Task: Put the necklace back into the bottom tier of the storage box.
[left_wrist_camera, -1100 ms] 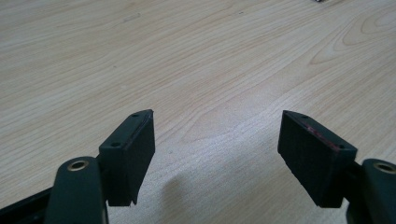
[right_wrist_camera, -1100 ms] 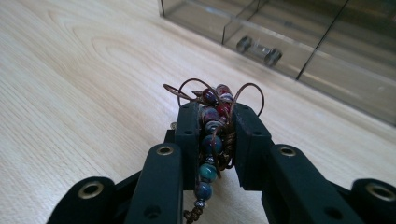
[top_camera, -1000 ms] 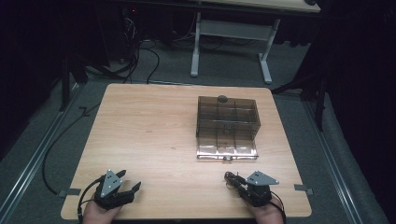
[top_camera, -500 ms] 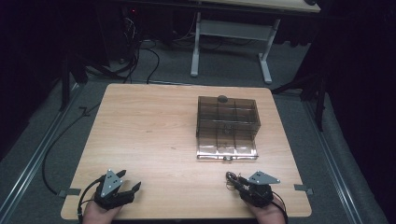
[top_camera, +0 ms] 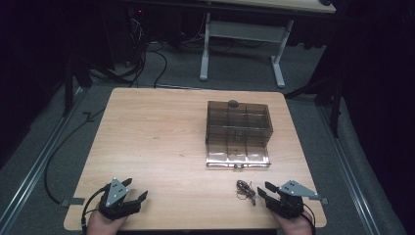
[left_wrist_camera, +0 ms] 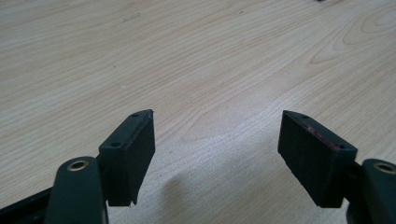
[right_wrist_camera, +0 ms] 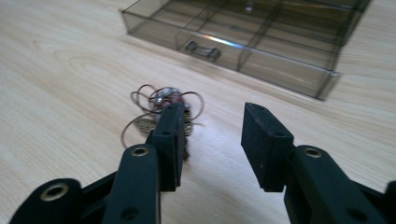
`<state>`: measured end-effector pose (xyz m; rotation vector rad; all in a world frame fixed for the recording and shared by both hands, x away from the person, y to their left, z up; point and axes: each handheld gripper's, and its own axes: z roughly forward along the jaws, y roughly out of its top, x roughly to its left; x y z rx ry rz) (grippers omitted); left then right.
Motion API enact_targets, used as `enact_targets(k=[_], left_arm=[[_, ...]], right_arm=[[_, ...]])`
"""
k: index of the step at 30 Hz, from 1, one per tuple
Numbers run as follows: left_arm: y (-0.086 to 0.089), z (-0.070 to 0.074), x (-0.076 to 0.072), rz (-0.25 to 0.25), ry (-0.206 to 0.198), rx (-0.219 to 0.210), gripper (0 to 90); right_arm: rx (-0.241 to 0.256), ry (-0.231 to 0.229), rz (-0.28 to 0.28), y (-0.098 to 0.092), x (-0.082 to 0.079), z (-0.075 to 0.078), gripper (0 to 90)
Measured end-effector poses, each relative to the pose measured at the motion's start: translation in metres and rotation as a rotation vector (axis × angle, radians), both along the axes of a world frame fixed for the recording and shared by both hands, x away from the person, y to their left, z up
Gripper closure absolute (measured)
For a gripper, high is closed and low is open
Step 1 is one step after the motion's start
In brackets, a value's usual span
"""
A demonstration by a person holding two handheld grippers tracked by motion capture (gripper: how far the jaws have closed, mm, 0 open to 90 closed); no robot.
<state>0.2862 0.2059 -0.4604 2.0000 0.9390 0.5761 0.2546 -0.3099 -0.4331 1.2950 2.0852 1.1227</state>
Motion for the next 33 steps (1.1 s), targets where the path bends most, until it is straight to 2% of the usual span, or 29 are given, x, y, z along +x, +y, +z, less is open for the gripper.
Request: enact_targets(k=[2, 4, 6, 7, 12, 13, 16, 18, 19, 21, 23, 24, 25, 26, 28, 29, 30, 33], left_arm=[[0.000, 0.000, 0.000, 0.000, 0.000, 0.000, 27.7], [0.000, 0.000, 0.000, -0.001, 0.000, 0.000, 27.7], [0.000, 0.000, 0.000, -0.001, 0.001, 0.001, 27.6], [0.000, 0.000, 0.000, -0.001, 0.000, 0.000, 27.7], [0.000, 0.000, 0.000, -0.003, 0.000, 0.001, 27.6], [0.000, 0.000, 0.000, -0.003, 0.001, 0.003, 27.6], [-0.001, 0.000, 0.000, -0.004, 0.001, 0.004, 27.7], [0.000, 0.000, 0.000, -0.002, 0.000, 0.001, 27.7], [0.000, 0.000, -0.001, 0.000, -0.003, -0.003, 27.9], [0.000, 0.000, -0.001, 0.000, -0.005, -0.004, 28.0], [0.000, 0.000, -0.001, -0.004, -0.004, 0.002, 28.1], [0.000, 0.000, -0.001, -0.004, -0.004, 0.002, 28.2], [0.000, 0.000, -0.001, -0.007, -0.004, 0.001, 28.2], [0.000, 0.000, -0.001, -0.007, -0.004, 0.001, 28.2], [0.000, 0.000, -0.001, -0.012, -0.005, 0.001, 28.4], [0.000, 0.000, -0.001, -0.012, -0.008, 0.002, 28.4], [-0.001, 0.000, -0.002, -0.015, -0.009, 0.003, 28.4], [-0.001, 0.000, -0.001, -0.020, -0.006, 0.003, 28.5]], right_arm=[[0.005, 0.004, -0.021, -0.006, 0.000, -0.001, 64.0], [-0.006, 0.008, -0.051, -0.011, 0.002, -0.003, 70.5], [-0.010, 0.008, -0.057, -0.012, 0.003, -0.003, 72.8], [-0.017, 0.022, -0.074, -0.013, 0.005, -0.005, 76.0], [-0.031, 0.034, -0.096, -0.014, 0.008, -0.008, 84.4], [-0.046, 0.049, -0.097, -0.013, 0.010, -0.010, 85.9], [-0.047, 0.074, -0.096, -0.013, 0.014, -0.010, 85.8], [-0.065, 0.105, -0.101, -0.011, 0.017, -0.011, 85.6], [-0.087, 0.143, -0.100, -0.009, 0.019, -0.013, 84.4], [-0.098, 0.155, -0.100, -0.008, 0.019, -0.013, 83.7], [-0.109, 0.198, -0.097, -0.006, 0.022, -0.013, 81.5], [-0.109, 0.198, -0.097, -0.006, 0.022, -0.013, 81.5], [-0.125, 0.224, -0.101, -0.005, 0.023, -0.010, 81.3], [-0.125, 0.224, -0.101, -0.005, 0.023, -0.010, 81.3], [-0.144, 0.263, -0.097, -0.004, 0.028, -0.005, 81.1], [-0.144, 0.263, -0.097, -0.004, 0.028, -0.005, 81.1], [-0.156, 0.298, -0.096, -0.004, 0.032, -0.001, 81.1], [-0.168, 0.325, -0.092, -0.004, 0.035, 0.003, 81.1]])
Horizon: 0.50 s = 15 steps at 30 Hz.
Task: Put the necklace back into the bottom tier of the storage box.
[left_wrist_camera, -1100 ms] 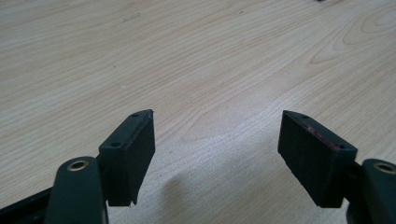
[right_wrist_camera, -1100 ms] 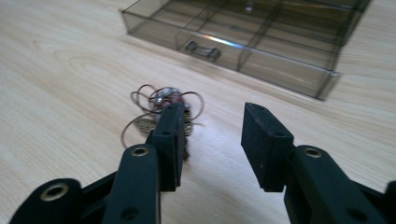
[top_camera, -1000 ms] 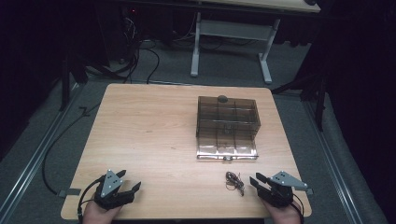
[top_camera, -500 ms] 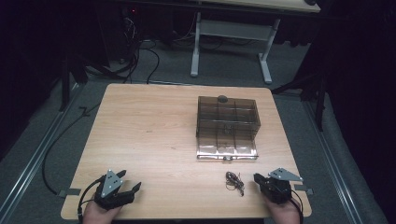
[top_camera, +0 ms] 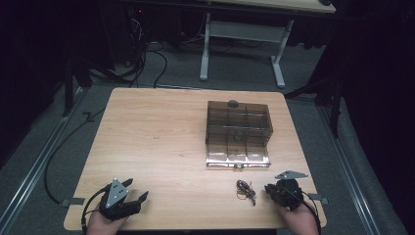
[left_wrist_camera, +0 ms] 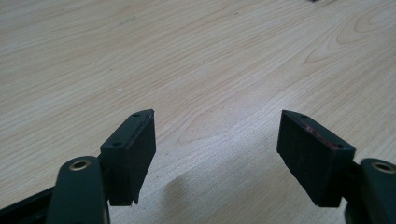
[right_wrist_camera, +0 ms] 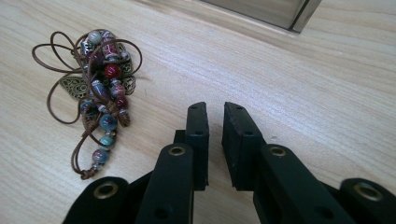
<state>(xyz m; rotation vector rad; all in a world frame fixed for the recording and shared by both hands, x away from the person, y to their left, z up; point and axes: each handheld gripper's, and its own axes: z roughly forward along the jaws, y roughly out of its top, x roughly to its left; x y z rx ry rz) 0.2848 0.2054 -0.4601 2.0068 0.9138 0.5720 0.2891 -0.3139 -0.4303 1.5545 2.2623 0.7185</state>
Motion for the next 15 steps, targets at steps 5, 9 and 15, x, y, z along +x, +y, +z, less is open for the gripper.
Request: enact_targets(k=[5, 9, 15], left_arm=[[0.000, 0.000, 0.000, -0.007, -0.002, -0.001, 28.5], [0.000, 0.000, 0.000, -0.008, -0.002, -0.002, 28.5], [0.001, 0.000, 0.000, -0.012, 0.000, -0.003, 28.2]], right_arm=[[-0.025, 0.104, 0.020, 0.002, 0.011, 0.012, 81.1], [-0.049, 0.182, 0.034, 0.004, 0.017, 0.016, 79.4], [-0.104, 0.266, 0.089, 0.012, 0.026, 0.022, 74.6]])
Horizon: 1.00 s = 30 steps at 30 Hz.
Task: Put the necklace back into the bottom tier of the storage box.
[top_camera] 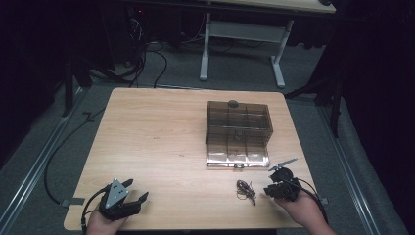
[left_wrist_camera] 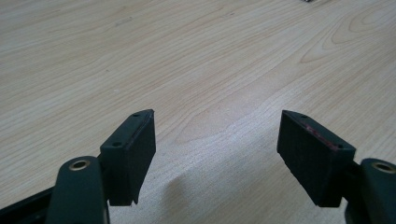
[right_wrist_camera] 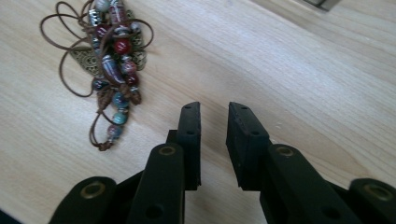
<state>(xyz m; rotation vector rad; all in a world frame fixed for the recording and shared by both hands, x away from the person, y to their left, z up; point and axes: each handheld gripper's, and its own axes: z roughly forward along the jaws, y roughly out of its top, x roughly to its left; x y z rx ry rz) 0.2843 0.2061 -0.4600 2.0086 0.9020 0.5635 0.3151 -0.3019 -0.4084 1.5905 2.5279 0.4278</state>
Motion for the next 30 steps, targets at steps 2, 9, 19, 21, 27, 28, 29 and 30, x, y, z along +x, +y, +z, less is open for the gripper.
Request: enact_targets(k=[2, 9, 19, 21, 27, 28, 29, 30], left_arm=[[0.000, 0.000, 0.000, 0.000, 0.002, -0.003, 28.2], [0.000, 0.000, 0.000, -0.004, -0.001, -0.003, 28.0], [0.000, 0.000, 0.000, -0.016, 0.006, 0.000, 27.9], [0.000, 0.000, 0.000, -0.016, 0.007, 0.002, 27.9], [0.000, 0.000, 0.000, -0.015, 0.005, -0.003, 27.9], [0.000, 0.000, 0.000, -0.017, 0.006, 0.000, 27.9], [0.000, 0.000, 0.000, -0.018, 0.006, 0.000, 28.0], [0.000, 0.000, 0.000, -0.018, 0.006, 0.000, 27.9]], right_arm=[[-0.014, 0.008, 0.011, 0.002, 0.001, 0.001, 74.1], [-0.039, 0.107, 0.031, 0.012, 0.010, 0.001, 68.6], [-0.043, 0.144, 0.067, 0.026, 0.016, 0.015, 58.6], [-0.035, 0.144, 0.076, 0.031, 0.018, 0.016, 56.0], [-0.027, 0.194, 0.109, 0.048, 0.028, 0.008, 42.9], [-0.034, 0.190, 0.116, 0.050, 0.029, 0.006, 41.9], [-0.046, 0.183, 0.129, 0.052, 0.031, 0.004, 41.1], [-0.052, 0.185, 0.125, 0.055, 0.032, 0.003, 40.4]])
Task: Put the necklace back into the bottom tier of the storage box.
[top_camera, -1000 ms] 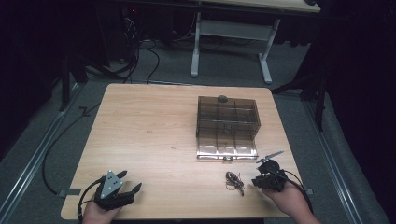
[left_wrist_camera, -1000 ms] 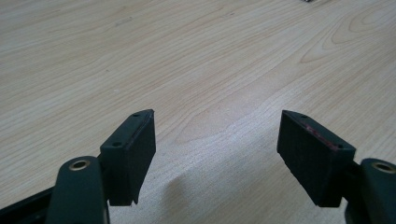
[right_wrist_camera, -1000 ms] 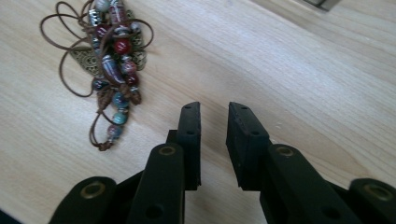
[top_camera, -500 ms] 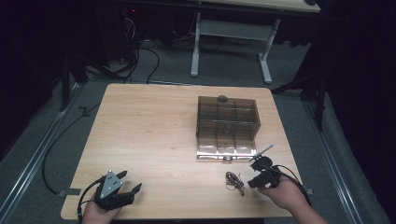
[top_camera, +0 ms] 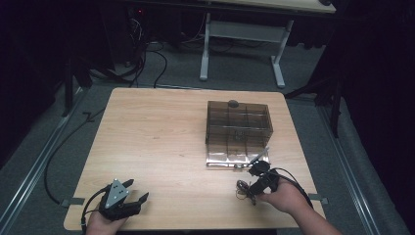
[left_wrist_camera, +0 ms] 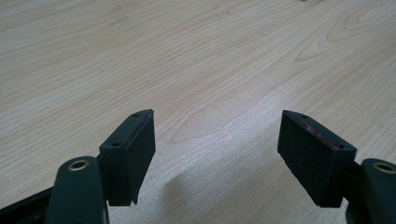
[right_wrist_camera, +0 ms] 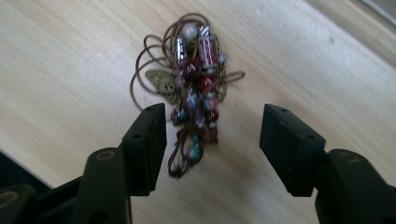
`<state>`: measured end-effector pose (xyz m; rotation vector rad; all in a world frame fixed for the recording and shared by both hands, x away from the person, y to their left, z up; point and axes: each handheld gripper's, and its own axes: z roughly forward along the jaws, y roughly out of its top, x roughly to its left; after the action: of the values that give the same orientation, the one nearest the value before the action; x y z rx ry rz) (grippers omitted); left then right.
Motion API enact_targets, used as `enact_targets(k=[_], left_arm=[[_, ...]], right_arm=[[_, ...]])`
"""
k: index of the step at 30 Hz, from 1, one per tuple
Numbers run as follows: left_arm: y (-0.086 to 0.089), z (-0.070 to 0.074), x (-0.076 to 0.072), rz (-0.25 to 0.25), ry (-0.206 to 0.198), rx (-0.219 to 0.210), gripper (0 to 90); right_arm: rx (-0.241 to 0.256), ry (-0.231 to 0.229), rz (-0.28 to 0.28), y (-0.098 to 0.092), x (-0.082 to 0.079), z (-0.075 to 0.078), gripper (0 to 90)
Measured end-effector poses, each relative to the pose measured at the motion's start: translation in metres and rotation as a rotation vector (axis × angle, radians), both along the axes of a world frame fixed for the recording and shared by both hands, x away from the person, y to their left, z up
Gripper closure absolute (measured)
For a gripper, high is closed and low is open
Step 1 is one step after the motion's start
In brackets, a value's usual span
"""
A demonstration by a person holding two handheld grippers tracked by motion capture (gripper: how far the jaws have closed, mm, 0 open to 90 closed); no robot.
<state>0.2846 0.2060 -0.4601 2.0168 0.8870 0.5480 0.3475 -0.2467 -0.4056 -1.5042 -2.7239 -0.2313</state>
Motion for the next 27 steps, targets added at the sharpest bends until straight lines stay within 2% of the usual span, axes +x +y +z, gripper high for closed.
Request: enact_targets(k=[5, 8, 9, 11, 13, 14, 15, 16, 20, 27], left_arm=[[0.000, 0.000, 0.000, -0.002, 0.001, -0.001, 27.9], [0.000, 0.000, 0.000, -0.003, 0.002, 0.001, 27.9], [0.000, 0.000, 0.000, -0.003, 0.002, 0.000, 27.9], [0.000, 0.000, 0.000, -0.003, 0.002, 0.000, 27.9], [0.000, 0.000, 0.000, -0.003, 0.002, 0.001, 27.9], [0.000, 0.000, 0.000, -0.004, 0.002, 0.001, 27.9], [0.000, 0.000, 0.000, -0.004, 0.002, 0.001, 27.9], [0.000, 0.000, 0.000, -0.004, 0.002, 0.001, 27.9], [0.000, 0.000, 0.000, -0.003, 0.001, 0.001, 27.9], [0.000, 0.000, 0.000, -0.002, 0.000, 0.002, 27.9]], right_arm=[[-0.008, 0.007, 0.010, 0.006, 0.006, -0.006, 40.0], [-0.034, 0.005, 0.029, 0.011, 0.009, -0.011, 44.8], [-0.041, 0.005, 0.019, 0.013, 0.009, -0.010, 46.4], [-0.051, 0.007, 0.020, 0.014, 0.009, -0.009, 56.5], [-0.058, -0.001, 0.028, 0.015, 0.009, -0.009, 59.4], [-0.063, -0.008, 0.042, 0.014, 0.010, -0.009, 65.6], [-0.063, -0.008, 0.042, 0.014, 0.010, -0.009, 65.6], [-0.062, -0.005, 0.042, 0.014, 0.009, -0.008, 73.1], [-0.071, -0.015, 0.065, 0.015, 0.007, -0.007, 76.6], [-0.076, -0.023, 0.073, 0.014, 0.006, -0.006, 78.7]])
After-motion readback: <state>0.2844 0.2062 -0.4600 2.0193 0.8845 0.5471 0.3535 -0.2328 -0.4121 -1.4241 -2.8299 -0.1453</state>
